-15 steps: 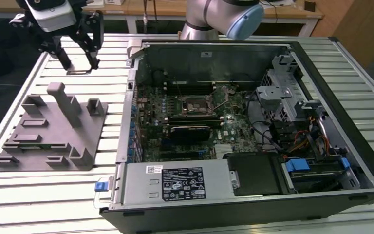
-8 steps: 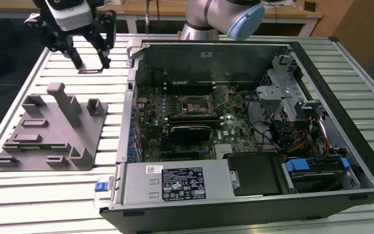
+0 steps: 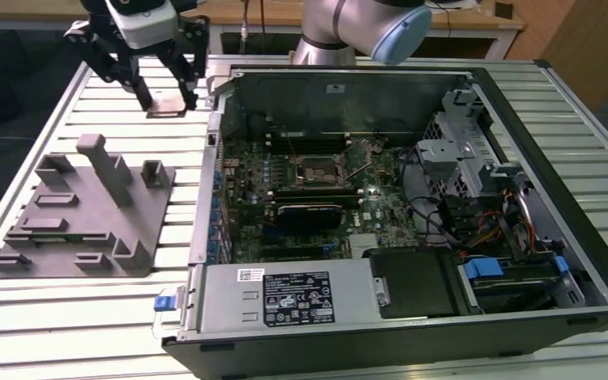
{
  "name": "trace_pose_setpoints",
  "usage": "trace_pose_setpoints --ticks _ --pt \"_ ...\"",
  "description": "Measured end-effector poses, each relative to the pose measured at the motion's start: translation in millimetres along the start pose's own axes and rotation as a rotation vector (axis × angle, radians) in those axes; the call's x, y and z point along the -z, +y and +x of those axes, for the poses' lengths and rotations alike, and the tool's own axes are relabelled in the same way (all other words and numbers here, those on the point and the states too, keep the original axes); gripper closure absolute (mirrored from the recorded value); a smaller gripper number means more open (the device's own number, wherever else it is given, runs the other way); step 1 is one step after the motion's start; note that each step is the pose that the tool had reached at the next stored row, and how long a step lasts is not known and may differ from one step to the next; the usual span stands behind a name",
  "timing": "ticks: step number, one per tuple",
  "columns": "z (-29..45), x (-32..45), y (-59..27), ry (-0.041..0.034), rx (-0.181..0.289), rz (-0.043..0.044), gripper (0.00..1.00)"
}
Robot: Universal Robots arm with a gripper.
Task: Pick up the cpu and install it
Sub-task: 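Pick up the cpu and move it towards the insertion slot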
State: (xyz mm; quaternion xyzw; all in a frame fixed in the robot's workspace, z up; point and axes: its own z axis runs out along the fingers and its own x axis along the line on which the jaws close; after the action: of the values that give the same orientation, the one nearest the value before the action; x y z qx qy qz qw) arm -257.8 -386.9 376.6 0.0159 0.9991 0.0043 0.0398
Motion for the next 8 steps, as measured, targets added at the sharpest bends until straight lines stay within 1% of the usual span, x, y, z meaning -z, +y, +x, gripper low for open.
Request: trace_pose_setpoints --ticks 8 --pt "-20.0 -1.6 3.4 0.0017 0.000 0.0001 0.45"
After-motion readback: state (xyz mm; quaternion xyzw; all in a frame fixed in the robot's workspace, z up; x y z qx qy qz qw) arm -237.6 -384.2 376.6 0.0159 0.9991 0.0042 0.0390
